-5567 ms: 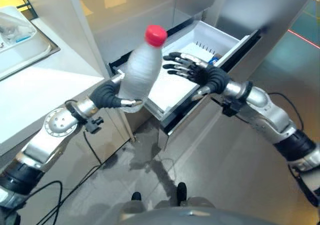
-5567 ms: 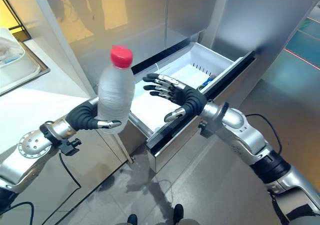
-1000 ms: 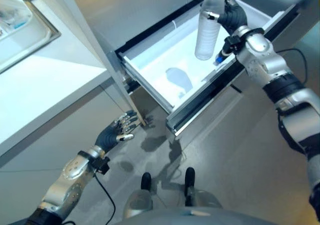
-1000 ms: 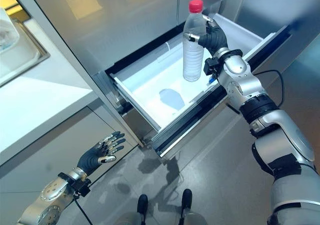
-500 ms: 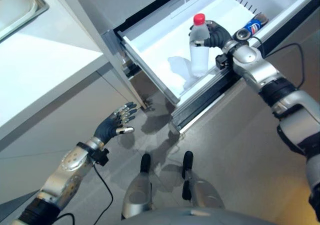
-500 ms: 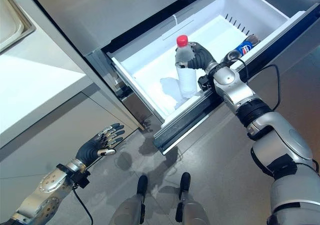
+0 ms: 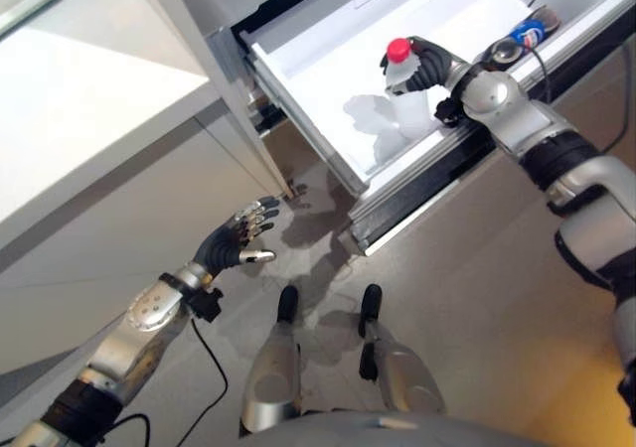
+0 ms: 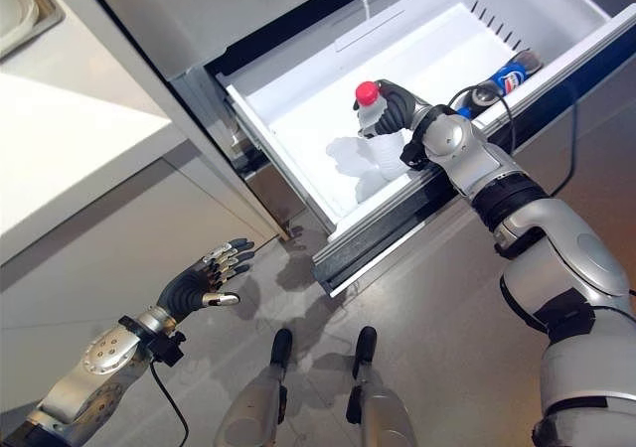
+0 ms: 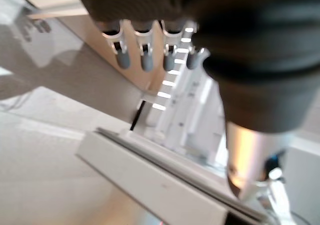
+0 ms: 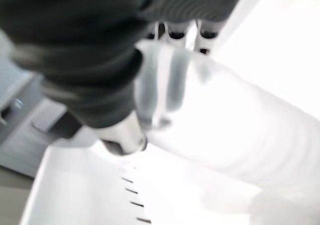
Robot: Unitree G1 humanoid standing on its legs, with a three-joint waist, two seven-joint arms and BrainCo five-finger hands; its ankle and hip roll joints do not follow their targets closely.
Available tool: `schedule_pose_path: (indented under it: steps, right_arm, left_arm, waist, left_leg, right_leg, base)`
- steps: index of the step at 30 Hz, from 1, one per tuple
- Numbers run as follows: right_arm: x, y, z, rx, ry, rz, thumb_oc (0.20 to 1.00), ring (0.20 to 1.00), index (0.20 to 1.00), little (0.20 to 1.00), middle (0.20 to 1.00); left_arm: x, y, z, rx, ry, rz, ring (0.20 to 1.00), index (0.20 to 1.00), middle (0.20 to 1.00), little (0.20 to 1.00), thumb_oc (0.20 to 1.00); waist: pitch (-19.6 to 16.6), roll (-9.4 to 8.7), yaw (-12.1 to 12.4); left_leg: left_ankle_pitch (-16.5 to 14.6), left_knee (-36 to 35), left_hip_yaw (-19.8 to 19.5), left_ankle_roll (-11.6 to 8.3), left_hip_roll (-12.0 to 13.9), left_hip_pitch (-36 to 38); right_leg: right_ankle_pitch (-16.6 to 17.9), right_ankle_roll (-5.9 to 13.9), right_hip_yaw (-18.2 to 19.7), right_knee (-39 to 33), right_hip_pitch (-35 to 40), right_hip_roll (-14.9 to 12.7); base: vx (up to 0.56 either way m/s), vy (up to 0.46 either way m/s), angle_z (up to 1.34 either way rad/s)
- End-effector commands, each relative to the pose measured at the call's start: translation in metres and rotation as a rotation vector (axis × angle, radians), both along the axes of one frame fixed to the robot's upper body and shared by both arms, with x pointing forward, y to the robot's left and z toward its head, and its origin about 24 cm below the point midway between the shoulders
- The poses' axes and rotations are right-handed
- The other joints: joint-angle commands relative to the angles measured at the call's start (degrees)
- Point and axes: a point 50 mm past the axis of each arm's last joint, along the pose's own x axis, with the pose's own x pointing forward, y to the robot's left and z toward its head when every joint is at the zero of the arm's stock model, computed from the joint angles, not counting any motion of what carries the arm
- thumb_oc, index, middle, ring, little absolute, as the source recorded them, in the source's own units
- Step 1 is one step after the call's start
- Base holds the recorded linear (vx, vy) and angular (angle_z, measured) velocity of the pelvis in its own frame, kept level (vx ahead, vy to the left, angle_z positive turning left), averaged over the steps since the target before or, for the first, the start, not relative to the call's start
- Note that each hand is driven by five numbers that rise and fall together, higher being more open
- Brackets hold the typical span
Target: Take the drinks into the refrigerator
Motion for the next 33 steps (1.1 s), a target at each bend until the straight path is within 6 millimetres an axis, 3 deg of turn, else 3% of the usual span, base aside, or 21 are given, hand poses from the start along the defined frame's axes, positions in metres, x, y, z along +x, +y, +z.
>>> schedule_pose_path:
  steps: [1, 11, 33]
  right_arm:
    - [0.005, -0.001, 0.006, -0.239, -0.031, -0.058, 0.200, 0.200, 0.200, 0.200, 0.200]
    - [0.009, 0.016, 0.005, -0.430, -0.030, -0.082, 0.200, 0.200, 0.200, 0.200, 0.200]
    - [0.009, 0.023, 0.011, -0.484, -0.046, -0.085, 0.200, 0.200, 0.200, 0.200, 0.200]
  left_arm:
    - [-0.009, -0.003, 0.024, 0.060, -0.131, -0.064, 1.000, 1.000, 1.000, 1.000, 1.000]
    - [-0.006, 0.001, 0.026, 0.078, -0.152, -0.014, 1.000, 1.000, 1.000, 1.000, 1.000]
    - [0.004, 0.003, 0.038, 0.085, -0.229, 0.044, 1.000, 1.000, 1.000, 1.000, 1.000]
  waist:
    - [0.4, -1.42, 0.3]
    - [2.4, -2.23, 1.0]
    - [3.9, -4.03, 1.8]
  left_leg:
    - [1.7, 1.2, 0.2, 2.44, -1.5, -1.6]
    - [2.2, 1.2, -0.7, 2.57, -1.6, -3.2]
    - [2.4, 0.0, -1.7, 2.75, -1.6, -3.9]
  right_leg:
    - [-9.1, 2.96, 0.2, 12.3, -3.2, -0.9]
    - [-8.5, 2.87, -0.2, 11.9, -4.1, -1.0]
    - [-8.5, 2.89, -1.7, 11.2, -4.4, -1.4]
  base:
    - [0.00, 0.000, 0.00]
    - [-0.01, -0.010, 0.05]
    - [0.00, -0.003, 0.03]
